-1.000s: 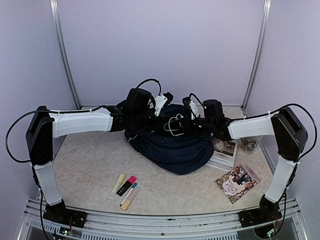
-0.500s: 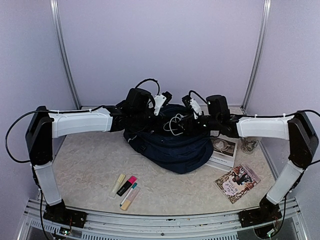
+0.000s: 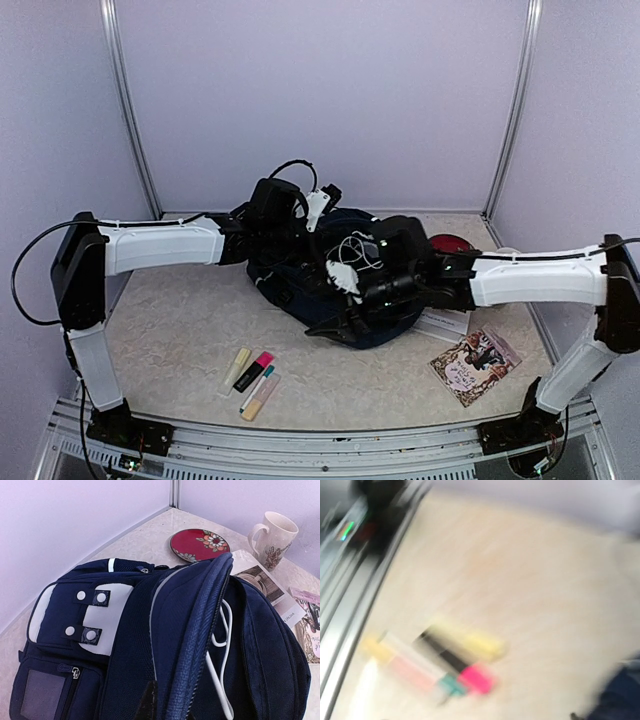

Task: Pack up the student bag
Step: Move the pen to the center of the board, then pick up the pen from the center of the board, then place the pen in the upper front pocket of the bag, then pass from the left arm to the right

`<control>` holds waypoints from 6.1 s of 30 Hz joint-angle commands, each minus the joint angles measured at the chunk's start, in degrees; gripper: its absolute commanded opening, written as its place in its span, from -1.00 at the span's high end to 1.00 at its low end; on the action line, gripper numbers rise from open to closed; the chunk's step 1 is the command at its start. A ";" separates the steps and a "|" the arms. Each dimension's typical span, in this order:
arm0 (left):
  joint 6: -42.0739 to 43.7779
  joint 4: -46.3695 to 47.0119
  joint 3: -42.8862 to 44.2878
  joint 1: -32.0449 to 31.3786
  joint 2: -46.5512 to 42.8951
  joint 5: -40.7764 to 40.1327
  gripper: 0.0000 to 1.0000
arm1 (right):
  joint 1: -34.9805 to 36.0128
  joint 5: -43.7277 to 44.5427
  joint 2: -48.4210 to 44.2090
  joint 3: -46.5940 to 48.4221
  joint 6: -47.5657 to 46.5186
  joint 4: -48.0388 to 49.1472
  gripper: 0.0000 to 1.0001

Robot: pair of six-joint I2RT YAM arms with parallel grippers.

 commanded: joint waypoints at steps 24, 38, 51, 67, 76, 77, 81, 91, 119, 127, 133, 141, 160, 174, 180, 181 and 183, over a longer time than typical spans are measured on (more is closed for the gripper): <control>-0.23 3.10 -0.50 1.79 -1.68 0.64 1.00 | 13.99 4.94 44.15 37.96 -31.55 -32.17 0.16; 0.86 2.37 -0.70 1.96 -2.04 -0.61 1.00 | 14.89 19.02 42.15 31.04 -31.60 -36.30 0.40; 1.02 2.18 -0.50 2.14 -2.19 -0.62 1.00 | 12.94 21.55 30.07 16.95 -20.53 -42.58 0.45; 1.10 1.85 -0.28 2.14 -2.08 -0.30 1.00 | 10.94 21.53 30.27 21.25 -14.98 -47.58 -0.23; 1.41 1.93 -0.49 2.23 -2.25 -0.77 1.00 | 13.04 19.72 36.42 27.27 -15.89 -47.65 0.04; 1.43 1.93 -0.50 2.23 -2.29 -0.75 1.00 | 13.05 19.65 36.39 27.09 -15.91 -47.40 0.16; 1.43 2.52 -0.43 2.38 -1.97 -0.52 1.00 | 13.22 19.79 35.95 27.07 -16.50 -46.30 0.47; 1.23 3.07 -0.14 2.66 -1.77 -0.24 1.00 | 13.20 21.34 29.76 23.19 -15.34 -41.05 0.64; 0.92 2.72 0.27 2.75 -2.11 -0.04 1.00 | -18.58 6.51 -2.16 3.11 -6.64 -9.34 0.74; 0.59 4.33 0.00 2.71 -3.09 1.71 1.00 | -19.37 7.72 9.46 7.36 -14.62 -6.85 0.75; 1.23 4.39 0.08 2.23 -3.29 4.05 1.00 | -19.56 12.39 18.32 15.51 -10.09 -11.60 0.67; 1.30 4.51 0.11 2.23 -3.96 4.16 0.99 | -19.44 20.46 17.65 15.08 -7.73 -10.53 -0.37; 0.47 3.96 -1.46 2.41 -3.14 3.16 1.00 | -17.55 2.26 -11.09 -3.11 8.24 5.01 -0.74; 0.60 3.66 -3.52 2.14 -5.17 1.13 1.00 | -23.86 6.37 6.97 9.92 -0.01 -6.69 -0.40; 0.05 -0.05 -3.56 2.05 -6.15 0.34 0.65 | -23.87 9.60 5.47 7.73 2.72 -2.21 1.00; -0.82 -1.02 -3.68 2.05 -6.49 -0.03 0.51 | -23.87 9.50 5.27 7.46 2.86 -2.00 1.00; -3.99 -3.25 -4.04 2.12 -7.18 -1.89 -0.11 | -23.87 9.30 5.32 7.28 3.09 -2.12 1.00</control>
